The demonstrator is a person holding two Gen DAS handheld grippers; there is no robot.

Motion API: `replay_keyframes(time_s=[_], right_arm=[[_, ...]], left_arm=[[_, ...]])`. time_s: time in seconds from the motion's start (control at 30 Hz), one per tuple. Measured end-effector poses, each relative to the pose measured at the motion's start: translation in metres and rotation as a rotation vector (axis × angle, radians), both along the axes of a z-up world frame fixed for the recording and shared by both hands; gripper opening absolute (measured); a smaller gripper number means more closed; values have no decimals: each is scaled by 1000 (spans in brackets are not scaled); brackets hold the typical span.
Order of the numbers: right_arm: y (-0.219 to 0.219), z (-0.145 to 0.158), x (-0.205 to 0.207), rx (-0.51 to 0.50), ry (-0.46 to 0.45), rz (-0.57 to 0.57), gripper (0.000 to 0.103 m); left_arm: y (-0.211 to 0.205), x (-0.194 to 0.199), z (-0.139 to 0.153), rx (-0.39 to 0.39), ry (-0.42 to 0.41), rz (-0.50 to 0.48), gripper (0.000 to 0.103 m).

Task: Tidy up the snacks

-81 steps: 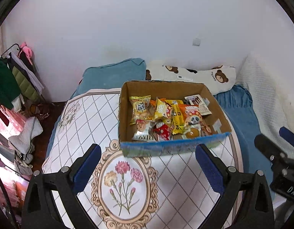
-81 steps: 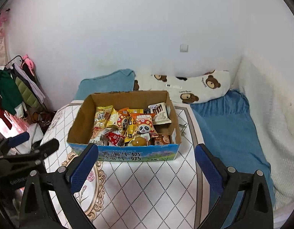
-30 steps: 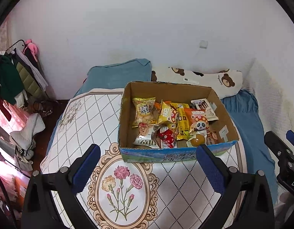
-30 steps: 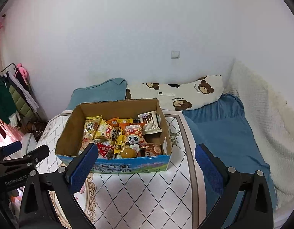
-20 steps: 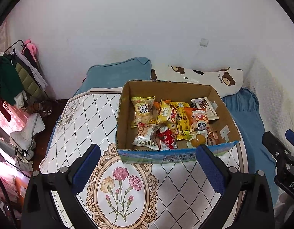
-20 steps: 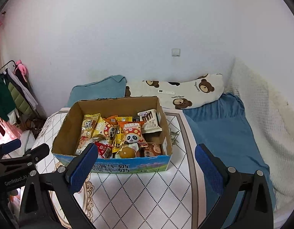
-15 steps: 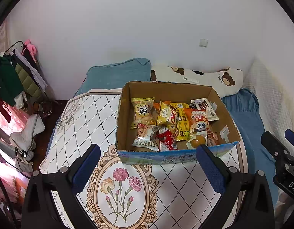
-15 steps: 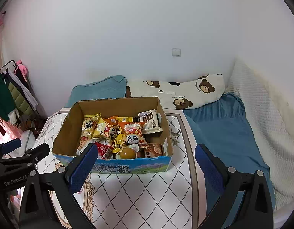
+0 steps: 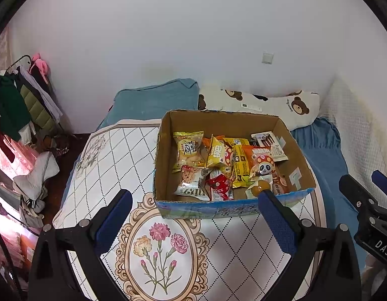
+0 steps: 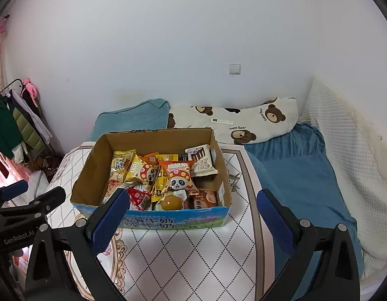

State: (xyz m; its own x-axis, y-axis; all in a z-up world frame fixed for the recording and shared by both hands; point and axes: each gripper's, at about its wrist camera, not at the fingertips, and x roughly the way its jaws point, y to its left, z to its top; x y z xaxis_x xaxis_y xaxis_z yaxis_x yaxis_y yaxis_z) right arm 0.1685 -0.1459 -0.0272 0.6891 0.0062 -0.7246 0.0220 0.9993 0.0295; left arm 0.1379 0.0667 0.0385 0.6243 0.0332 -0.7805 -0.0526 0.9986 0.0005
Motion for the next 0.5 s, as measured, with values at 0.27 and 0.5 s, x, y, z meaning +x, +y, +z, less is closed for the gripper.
replay_keyframes(time_s=[0.27,0.5], right_arm=[[1,0,1,1,0,7,103],[1,1,1,9,-1,11,103]], left_arm=[[0,-1,1,2,-5,-1,102],[-1,-2,3,3,-12,-6,102]])
